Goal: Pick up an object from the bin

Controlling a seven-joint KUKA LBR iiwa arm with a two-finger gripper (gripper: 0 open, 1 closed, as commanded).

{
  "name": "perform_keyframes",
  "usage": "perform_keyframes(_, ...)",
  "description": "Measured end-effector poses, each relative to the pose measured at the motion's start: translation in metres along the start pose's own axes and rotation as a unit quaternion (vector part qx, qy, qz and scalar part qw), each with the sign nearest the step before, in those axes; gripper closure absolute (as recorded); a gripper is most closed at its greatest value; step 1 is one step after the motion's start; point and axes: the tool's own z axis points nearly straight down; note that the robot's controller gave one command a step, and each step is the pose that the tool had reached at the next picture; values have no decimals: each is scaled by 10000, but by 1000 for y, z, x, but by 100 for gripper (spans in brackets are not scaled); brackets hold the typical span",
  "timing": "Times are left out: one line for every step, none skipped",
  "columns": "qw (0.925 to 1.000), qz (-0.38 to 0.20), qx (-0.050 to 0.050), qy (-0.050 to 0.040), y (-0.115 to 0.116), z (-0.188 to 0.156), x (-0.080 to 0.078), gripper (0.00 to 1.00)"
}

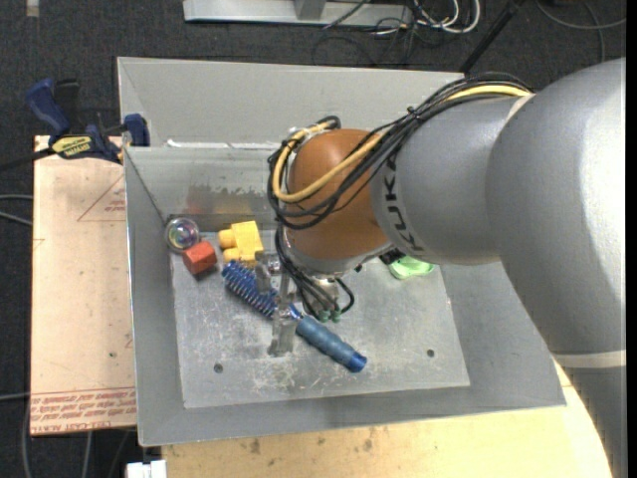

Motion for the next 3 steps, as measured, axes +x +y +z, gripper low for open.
perform_keyframes(9998,201,10,-21,-45,42,-22,0)
perform_keyframes(9998,179,0,4,-42,42,-20,100)
perform_keyframes(10000,31,2,-30,-49,-53,5,100)
